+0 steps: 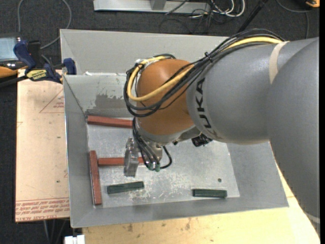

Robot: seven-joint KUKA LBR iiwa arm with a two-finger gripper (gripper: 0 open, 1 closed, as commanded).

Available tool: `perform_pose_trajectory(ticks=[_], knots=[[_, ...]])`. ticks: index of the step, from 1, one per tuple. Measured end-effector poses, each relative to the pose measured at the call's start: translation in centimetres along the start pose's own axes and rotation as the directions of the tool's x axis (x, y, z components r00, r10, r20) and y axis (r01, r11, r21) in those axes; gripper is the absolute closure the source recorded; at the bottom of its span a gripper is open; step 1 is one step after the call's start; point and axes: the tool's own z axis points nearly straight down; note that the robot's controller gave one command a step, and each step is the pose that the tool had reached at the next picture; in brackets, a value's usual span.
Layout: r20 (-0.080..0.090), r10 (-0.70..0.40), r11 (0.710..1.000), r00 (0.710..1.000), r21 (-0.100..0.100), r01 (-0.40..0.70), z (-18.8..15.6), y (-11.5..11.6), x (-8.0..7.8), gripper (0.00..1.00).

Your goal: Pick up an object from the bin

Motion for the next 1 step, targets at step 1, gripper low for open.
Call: perform_pose_trajectory(ticks=[1], knots=[[0.018,0.003,1.0,1.0,-0.01,-0.003,-8.48,0.62,-3.34,1.0]])
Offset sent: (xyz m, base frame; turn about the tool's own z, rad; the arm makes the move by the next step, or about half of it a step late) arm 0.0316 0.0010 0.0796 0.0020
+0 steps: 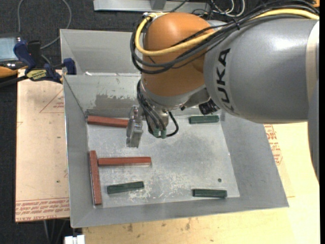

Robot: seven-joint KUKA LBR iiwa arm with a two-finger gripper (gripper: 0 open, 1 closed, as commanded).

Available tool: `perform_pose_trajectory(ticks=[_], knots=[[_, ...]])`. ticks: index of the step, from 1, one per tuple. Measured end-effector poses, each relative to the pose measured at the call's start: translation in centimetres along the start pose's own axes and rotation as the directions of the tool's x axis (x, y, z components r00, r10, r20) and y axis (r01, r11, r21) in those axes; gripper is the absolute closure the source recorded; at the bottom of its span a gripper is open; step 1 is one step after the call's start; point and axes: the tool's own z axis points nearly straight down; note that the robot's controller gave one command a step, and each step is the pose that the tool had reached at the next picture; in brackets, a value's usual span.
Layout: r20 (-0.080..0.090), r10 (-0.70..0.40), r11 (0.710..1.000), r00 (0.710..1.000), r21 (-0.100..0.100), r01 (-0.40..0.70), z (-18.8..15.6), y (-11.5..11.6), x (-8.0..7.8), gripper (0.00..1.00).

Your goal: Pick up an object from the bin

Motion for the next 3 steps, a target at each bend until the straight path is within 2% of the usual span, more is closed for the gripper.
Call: perform_pose_trajectory(ticks=[1,2,3], knots=[[-0.019,-0.047,0.999,0.999,0.008,0.047,10.6,-0.6,1.8,1.0],[-0.004,-0.05,0.999,0.999,0.0,0.05,3.7,1.4,1.9,1.0],[-0.016,-0.268,0.963,0.963,0.003,0.269,8.5,-1.8,5.7,1.0]])
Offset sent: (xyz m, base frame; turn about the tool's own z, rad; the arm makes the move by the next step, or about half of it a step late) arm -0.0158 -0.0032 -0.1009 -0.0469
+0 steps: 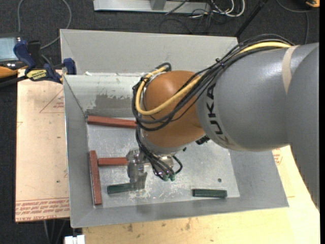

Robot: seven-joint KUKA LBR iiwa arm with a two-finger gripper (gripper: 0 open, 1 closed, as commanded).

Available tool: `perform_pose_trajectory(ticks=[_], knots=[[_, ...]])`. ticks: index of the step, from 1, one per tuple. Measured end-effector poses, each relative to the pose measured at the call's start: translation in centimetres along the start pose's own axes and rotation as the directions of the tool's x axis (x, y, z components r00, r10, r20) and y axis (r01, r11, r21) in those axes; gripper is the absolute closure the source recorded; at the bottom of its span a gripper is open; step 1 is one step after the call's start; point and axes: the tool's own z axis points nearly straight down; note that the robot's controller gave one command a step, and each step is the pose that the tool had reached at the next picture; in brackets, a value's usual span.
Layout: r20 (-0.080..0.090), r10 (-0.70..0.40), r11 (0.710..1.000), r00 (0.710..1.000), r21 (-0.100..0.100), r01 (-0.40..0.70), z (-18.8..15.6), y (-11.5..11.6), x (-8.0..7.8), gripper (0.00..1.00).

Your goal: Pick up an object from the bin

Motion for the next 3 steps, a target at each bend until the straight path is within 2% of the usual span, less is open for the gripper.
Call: perform_pose_trajectory(ticks=[1,2,3], knots=[[0.005,0.342,0.94,0.94,-0.002,-0.342,-0.5,-3.3,-1.3,1.0],[0.002,0.72,0.694,0.694,-0.003,-0.72,3.1,-2.3,-4.0,1.0],[0.003,0.719,0.695,0.695,-0.003,-0.719,3.1,-2.3,-4.0,0.0]])
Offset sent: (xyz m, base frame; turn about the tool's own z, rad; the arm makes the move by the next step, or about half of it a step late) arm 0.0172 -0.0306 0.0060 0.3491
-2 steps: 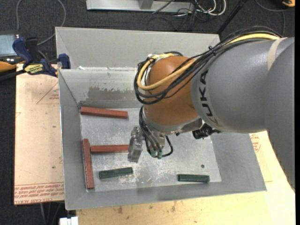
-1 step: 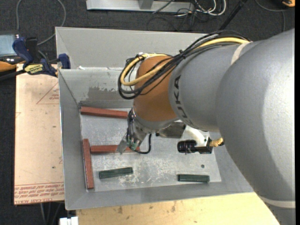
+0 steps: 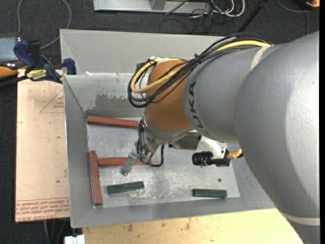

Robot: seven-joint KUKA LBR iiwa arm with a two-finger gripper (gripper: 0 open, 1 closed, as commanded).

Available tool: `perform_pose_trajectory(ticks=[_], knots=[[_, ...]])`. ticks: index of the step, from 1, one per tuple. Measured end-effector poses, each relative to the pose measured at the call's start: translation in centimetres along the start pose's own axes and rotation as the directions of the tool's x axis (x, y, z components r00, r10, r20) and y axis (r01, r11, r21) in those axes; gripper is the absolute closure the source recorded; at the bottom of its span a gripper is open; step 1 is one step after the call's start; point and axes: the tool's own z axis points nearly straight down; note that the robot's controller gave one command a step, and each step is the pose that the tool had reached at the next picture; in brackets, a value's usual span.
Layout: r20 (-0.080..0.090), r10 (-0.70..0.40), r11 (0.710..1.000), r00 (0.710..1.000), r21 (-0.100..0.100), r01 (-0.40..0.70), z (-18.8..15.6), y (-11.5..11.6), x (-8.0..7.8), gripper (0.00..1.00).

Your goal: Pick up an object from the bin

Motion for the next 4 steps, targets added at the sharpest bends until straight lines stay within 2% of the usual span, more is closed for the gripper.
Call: perform_pose_trajectory(ticks=[1,2,3,4], knots=[[-0.005,0.007,1.0,1.0,0.005,-0.007,8.0,1.7,3.7,0.0],[-0.001,0.011,1.0,1.0,-0.001,-0.011,7.5,1.7,3.4,1.0],[0.004,0.005,1.0,1.0,-0.007,-0.005,-5.1,1.9,2.2,1.0],[0.003,-0.072,0.997,0.997,0.004,0.072,0.1,-0.3,-6.6,1.0]])
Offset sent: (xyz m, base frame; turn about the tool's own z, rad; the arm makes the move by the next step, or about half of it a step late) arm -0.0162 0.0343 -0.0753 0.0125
